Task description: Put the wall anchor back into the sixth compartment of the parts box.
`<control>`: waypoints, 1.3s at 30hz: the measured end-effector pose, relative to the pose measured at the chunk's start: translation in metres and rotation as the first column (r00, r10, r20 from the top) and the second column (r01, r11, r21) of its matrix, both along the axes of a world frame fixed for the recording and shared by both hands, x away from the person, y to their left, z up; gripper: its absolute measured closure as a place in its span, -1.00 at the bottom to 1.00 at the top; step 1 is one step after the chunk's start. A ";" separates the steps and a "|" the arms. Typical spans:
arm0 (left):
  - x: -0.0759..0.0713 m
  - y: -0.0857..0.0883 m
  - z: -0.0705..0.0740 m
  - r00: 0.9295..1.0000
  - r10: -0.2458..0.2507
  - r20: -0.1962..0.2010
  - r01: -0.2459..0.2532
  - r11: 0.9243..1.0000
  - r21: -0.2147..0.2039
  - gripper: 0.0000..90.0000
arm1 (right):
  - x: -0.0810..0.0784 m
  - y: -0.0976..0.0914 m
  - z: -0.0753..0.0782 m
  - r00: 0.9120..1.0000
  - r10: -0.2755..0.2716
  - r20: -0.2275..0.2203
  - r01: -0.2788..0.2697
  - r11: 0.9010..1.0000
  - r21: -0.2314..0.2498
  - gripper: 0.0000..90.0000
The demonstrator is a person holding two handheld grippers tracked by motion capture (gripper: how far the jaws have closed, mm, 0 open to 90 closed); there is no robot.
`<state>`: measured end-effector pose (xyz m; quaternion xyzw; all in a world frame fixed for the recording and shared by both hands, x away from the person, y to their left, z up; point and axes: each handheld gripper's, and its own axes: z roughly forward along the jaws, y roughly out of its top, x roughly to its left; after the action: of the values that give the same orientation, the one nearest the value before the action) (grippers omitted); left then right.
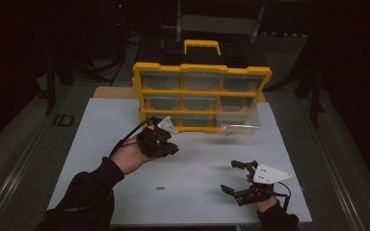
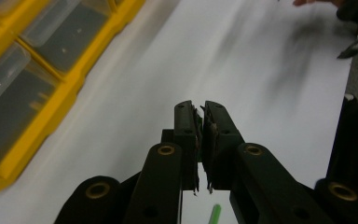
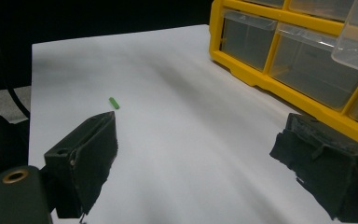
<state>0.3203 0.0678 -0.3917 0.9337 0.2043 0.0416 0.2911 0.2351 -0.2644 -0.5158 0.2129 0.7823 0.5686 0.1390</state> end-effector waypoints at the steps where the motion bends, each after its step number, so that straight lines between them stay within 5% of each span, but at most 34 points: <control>1: 0.000 -0.001 0.002 1.000 0.005 0.011 -0.005 1.000 0.002 0.86 | 0.000 0.000 0.000 1.000 -0.001 -0.002 0.001 1.000 0.001 -0.76; 19: 0.013 -0.008 0.044 0.999 0.005 0.053 -0.005 1.000 -0.015 0.86 | 0.000 0.000 0.000 1.000 -0.003 0.003 0.003 1.000 0.004 -0.76; 31: 0.021 -0.017 0.055 0.997 0.007 0.071 -0.006 1.000 -0.004 0.86 | 0.000 0.000 0.000 1.000 -0.003 0.003 0.003 1.000 0.004 -0.76; 39: 0.028 -0.028 0.079 0.997 0.012 0.082 -0.010 1.000 -0.022 0.86 | 0.000 -0.001 0.000 1.000 -0.003 0.002 0.003 1.000 0.003 -0.76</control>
<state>0.3484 0.0402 -0.3126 0.9268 0.1979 0.0793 0.3091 0.2351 -0.2649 -0.5158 0.2136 0.7812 0.5696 0.1402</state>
